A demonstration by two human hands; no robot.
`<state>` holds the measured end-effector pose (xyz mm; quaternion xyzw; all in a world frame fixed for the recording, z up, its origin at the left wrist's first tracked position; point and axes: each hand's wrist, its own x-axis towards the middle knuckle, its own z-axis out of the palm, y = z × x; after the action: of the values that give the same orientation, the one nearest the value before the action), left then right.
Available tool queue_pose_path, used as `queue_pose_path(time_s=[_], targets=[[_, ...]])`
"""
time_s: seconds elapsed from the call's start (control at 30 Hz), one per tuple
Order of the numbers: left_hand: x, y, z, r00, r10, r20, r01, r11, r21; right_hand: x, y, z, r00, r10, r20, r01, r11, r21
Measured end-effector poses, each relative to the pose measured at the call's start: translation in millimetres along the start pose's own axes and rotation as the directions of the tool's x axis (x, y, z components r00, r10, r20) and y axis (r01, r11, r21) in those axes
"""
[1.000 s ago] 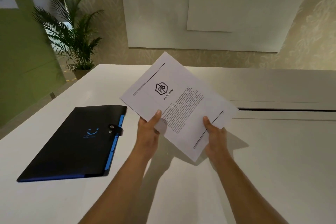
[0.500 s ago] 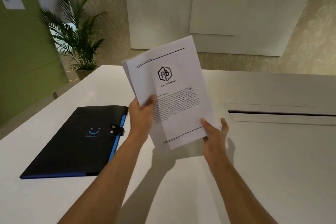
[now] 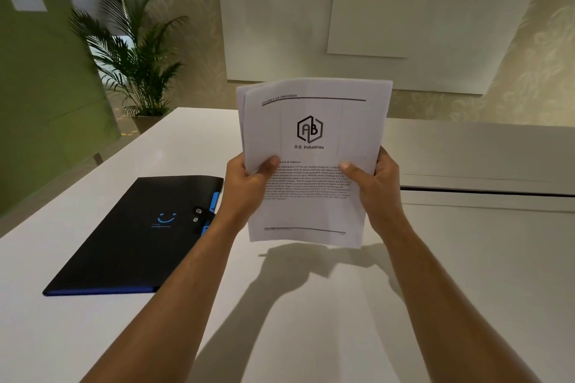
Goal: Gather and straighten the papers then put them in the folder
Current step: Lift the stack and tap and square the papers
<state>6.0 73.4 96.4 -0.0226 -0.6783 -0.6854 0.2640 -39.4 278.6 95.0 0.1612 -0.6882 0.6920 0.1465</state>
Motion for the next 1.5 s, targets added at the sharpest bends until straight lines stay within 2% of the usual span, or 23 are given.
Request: queue_pose_path(time_s=[0.13, 0.37, 0.67, 0.8, 0.97, 1.13, 1.33, 1.5], targets=[[-2, -5, 3, 1.0, 0.016, -0.016, -0.016, 1.0, -0.013, -8, 3, 3, 0.998, -0.032, -0.055, 0.034, 0.998, 0.043], [-29, -46, 7, 0.995, -0.063, -0.08, 0.06, 0.998, -0.034, -36, 44, 7, 0.988, 0.113, -0.108, -0.107, 0.993, 0.053], [-23, -47, 11, 0.993, -0.069, -0.099, 0.077, 0.995, 0.071, -31, 47, 5, 0.986, 0.123, -0.113, -0.133, 0.987, -0.088], [-8, -39, 9, 0.974, -0.217, -0.06, 0.222, 0.968, 0.115, -8, 47, -3, 0.953, 0.294, -0.075, -0.3, 0.949, -0.094], [-3, -47, 11, 0.892, -0.452, 0.017, 0.446, 0.885, 0.136, 1, 63, -9, 0.867, 0.496, -0.033, -0.497, 0.866, -0.042], [-10, -72, 16, 0.834, -0.552, 0.025, 0.53, 0.813, 0.242, -13, 81, -14, 0.822, 0.568, -0.047, -0.567, 0.808, -0.158], [-11, -103, 16, 0.839, -0.544, 0.028, 0.467, 0.745, 0.477, -20, 104, -18, 0.776, 0.622, -0.106, -0.61, 0.698, -0.375], [-10, -114, 21, 0.856, -0.516, 0.031, 0.365, 0.646, 0.67, -25, 106, -16, 0.811, 0.567, -0.146, -0.532, 0.61, -0.587]])
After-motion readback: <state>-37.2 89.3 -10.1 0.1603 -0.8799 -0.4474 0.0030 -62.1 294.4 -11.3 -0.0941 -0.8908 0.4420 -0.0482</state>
